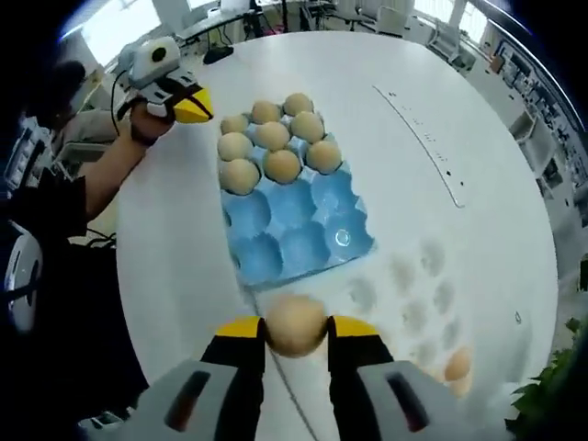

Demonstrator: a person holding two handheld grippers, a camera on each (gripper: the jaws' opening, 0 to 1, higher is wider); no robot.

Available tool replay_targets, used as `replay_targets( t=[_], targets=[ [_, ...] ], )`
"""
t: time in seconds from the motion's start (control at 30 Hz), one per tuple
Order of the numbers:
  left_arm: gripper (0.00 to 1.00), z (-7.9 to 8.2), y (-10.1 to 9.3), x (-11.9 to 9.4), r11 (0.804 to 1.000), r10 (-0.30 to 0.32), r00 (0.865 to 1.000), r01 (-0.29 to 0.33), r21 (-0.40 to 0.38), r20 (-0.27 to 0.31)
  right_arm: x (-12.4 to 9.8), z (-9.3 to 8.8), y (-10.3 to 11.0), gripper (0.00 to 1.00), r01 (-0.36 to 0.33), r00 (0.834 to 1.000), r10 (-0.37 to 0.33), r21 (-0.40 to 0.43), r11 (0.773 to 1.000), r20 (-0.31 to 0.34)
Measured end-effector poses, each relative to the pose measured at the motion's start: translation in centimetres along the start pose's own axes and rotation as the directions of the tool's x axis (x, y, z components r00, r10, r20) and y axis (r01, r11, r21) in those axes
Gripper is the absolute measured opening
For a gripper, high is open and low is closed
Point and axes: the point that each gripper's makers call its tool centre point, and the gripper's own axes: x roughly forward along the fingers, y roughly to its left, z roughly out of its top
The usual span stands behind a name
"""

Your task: Pick up the eggs on the table and place them into the egg tray on the table

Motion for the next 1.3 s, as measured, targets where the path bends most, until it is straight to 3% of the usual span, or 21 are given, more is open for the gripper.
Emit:
replay_targets(
  t=[0.2, 0.63, 1.07, 1.3],
  targets=[
    [0.00, 0.1, 0.2, -0.1, 1.000, 0.005, 1.000, -0.005, 0.000, 0.003, 1.2, 2.4, 1.3, 0.27, -0.028, 0.999, 0.029, -0.041, 0.999, 0.020],
    [0.00, 0.3, 0.4, -0.2, 1.000, 0.005, 1.000, -0.005, -0.003, 0.008, 3.2, 5.6, 3.4, 0.27, -0.069, 0.997, 0.072, -0.099, 0.993, 0.027],
    [0.00, 0.6, 0.7, -0.5, 1.000, 0.003, 1.000, -0.003, -0.005, 0.016, 4.5, 7.3, 5.5, 0.27, -0.096, 0.995, 0.098, -0.145, 0.985, 0.005],
    [0.00, 0.6, 0.3, -0.6, 1.000, 0.003, 1.000, -0.003, -0.006, 0.022, 5.9, 7.6, 6.3, 0.27, -0.080, 0.997, 0.076, -0.186, 0.979, -0.029]
  ],
)
